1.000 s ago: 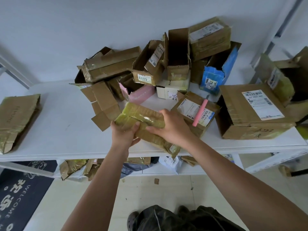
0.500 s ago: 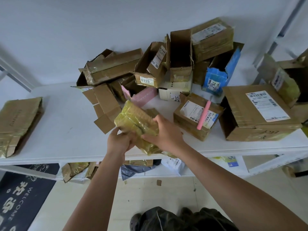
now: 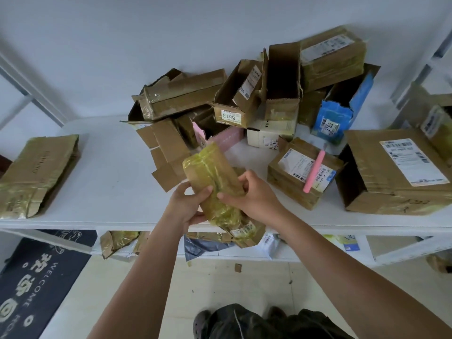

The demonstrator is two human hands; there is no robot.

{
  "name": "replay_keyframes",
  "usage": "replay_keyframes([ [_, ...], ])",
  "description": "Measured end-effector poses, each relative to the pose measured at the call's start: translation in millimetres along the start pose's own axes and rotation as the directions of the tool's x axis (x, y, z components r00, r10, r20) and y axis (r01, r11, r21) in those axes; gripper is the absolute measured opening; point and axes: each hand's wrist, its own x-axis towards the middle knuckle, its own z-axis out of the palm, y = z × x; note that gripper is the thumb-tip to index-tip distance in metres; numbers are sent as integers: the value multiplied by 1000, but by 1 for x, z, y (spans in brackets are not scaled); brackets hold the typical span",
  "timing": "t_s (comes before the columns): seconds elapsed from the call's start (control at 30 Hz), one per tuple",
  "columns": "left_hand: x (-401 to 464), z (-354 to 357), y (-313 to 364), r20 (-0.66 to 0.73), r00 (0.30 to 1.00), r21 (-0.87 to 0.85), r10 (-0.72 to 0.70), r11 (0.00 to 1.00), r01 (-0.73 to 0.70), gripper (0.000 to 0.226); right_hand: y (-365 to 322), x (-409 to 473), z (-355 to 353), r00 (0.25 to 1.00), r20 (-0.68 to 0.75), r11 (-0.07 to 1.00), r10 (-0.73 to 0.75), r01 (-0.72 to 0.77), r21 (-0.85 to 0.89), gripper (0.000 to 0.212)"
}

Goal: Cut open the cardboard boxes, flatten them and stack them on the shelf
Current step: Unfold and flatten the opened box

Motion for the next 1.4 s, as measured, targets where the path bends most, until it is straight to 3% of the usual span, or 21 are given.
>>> replay_keyframes([
  [0.13,4,10,-6,-68,998,-16,9,1000,-10,54,4,3,-1,1000,22,1000,16,-16,-11,63],
  [0.4,1,20,-12,-222,939,192,262,956,-221,40,-1,4,-25,1000,30,999,6,-5,-50,55],
  [0.53,-8,32,-8,-161,884,301,439,875,-380,37,-7,7,-37,997,-79,981,-25,9,-195,72],
  [0.7,-19,48,6,-100,789,376,607,757,-535,48,-17,7,-47,963,-233,988,-136,115,-102,90],
  [0.83,-24,55,12,-57,752,402,656,705,-584,51,-16,6,-54,930,-326,983,-171,138,-122,83],
  [1.07,-17,56,8,-15,764,424,645,696,-580,53,2,4,-68,989,-128,974,-70,95,204,39],
  [1.23,-10,58,10,0,765,427,644,692,-583,55,11,8,-79,999,-1,925,-51,48,376,25],
  [1.4,5,44,11,-15,807,433,590,731,-527,55,25,4,-86,997,80,817,3,-49,574,28],
])
